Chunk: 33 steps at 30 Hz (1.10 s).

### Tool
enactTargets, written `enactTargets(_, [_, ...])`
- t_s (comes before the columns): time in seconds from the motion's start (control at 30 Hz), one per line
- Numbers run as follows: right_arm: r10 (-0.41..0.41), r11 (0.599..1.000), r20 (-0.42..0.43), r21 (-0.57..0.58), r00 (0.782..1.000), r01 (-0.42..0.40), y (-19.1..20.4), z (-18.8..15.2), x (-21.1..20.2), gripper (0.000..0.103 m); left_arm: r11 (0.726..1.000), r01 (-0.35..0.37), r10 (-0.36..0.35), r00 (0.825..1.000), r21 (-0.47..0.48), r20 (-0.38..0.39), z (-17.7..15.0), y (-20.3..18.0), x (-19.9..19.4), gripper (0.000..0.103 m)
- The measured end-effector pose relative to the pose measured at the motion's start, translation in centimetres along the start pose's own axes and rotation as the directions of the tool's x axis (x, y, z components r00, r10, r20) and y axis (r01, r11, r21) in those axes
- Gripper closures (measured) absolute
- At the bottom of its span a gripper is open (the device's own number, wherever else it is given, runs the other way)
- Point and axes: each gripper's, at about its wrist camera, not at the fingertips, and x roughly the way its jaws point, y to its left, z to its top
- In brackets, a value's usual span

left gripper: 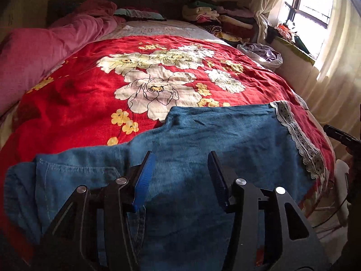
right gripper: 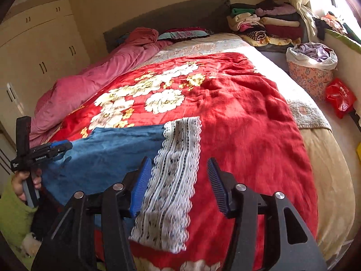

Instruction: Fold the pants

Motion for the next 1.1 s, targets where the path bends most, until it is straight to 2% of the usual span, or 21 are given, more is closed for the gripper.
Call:
enactTargets(0.07, [0.005, 1.0, -0.02, -0.006, 1.0, -0.005, 0.3, -1.4, -0.7, 0.053, 1.0, 0.016, -0.016, 1.0, 0.011, -0.004, -1.6, -0.2, -1.0, 0.06])
enactTargets(0.13, [0.014, 1.0, -0.045, -0.007, 0.999, -0.015, 0.5, -2.7, -0.9, 0.053, 1.0, -0.018, 0.018, 1.0, 0.025, -0.019, -3.2, -0.2, -1.6, 0.059])
enactTargets(0.3, [0.04, 0.999, -0.106, 0.014, 0.994, -0.039, 0.9, -4.8, 0.1, 0.053, 0.998, -0.047, 0.048, 0.998, 0.031, -0.033, -5.3, -0.1, -2.7, 0.058])
enactTargets(0.53, [0.074, 0.997, -0.113, 0.03, 0.991, -0.071, 1.4, -5.4, 1.0, 0.053, 0.994, -0.078, 0.082, 0.996, 0.074, -0.046, -6.0, -1.1, -2.8, 0.054])
enactTargets(0.6, [0.076, 0.997, -0.103, 0.04, 0.992, -0.072, 1.2, -5.2, 1.1, 0.045, 0.991, -0.082, 0.088, 0.995, 0.101, -0.05, -6.2, -1.8, -2.7, 0.054])
enactTargets(0.73, [0.065, 0.997, -0.113, 0.048, 0.992, -0.06, 0.7, -5.5, 1.5, 0.045, 0.987, -0.097, 0.106, 0.992, 0.13, -0.063, -6.5, -2.5, -2.1, 0.053])
enactTargets(0.87, [0.064, 0.995, -0.14, 0.088, 0.988, -0.052, 0.5, -6.4, 2.8, 0.044, 0.981, -0.098, 0.119, 0.985, 0.167, -0.125, -7.3, -3.1, -0.8, 0.051])
enactTargets(0.93, [0.066, 0.994, -0.142, 0.091, 0.988, -0.053, 0.8, -6.7, 3.2, 0.056, 0.977, -0.09, 0.118, 0.983, 0.193, -0.137, -7.7, -3.7, -0.5, 0.051])
enactTargets(1.0, [0.07, 0.996, -0.144, 0.064, 0.987, -0.061, 1.4, -6.6, 3.1, 0.079, 0.975, -0.089, 0.121, 0.981, 0.205, -0.149, -8.0, -4.1, -0.4, 0.051])
enactTargets(1.1, [0.046, 0.999, -0.116, 0.004, 0.992, -0.046, 2.5, -5.8, 1.4, 0.081, 0.976, -0.08, 0.113, 0.981, 0.203, -0.158, -8.1, -4.2, -0.5, 0.051])
